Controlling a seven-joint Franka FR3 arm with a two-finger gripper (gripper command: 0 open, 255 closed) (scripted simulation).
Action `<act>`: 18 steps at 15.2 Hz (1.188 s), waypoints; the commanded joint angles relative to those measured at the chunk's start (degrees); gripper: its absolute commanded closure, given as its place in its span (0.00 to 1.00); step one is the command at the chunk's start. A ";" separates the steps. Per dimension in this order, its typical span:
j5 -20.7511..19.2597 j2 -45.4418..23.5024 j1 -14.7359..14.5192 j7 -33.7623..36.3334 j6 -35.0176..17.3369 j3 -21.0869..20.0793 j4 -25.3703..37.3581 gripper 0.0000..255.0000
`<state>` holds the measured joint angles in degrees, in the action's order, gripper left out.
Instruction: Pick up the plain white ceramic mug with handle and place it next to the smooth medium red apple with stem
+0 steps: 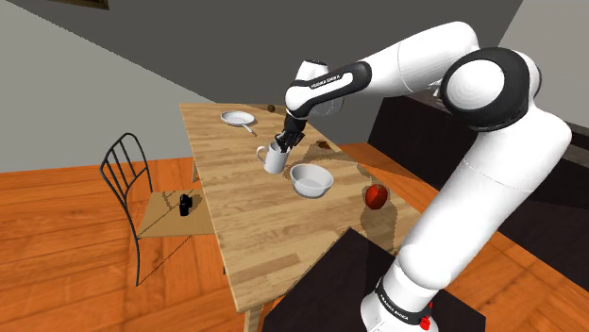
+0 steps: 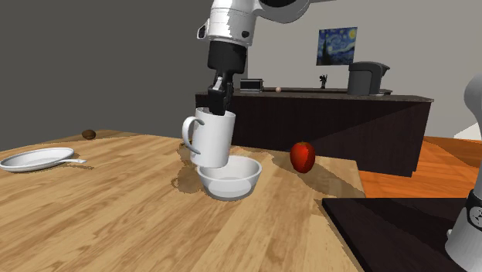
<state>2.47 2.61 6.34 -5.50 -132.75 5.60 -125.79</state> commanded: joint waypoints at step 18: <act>-5.64 22.32 11.93 -21.98 1.87 14.62 -20.90 1.00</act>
<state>-2.77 24.54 17.58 -25.91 -131.09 19.11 -146.47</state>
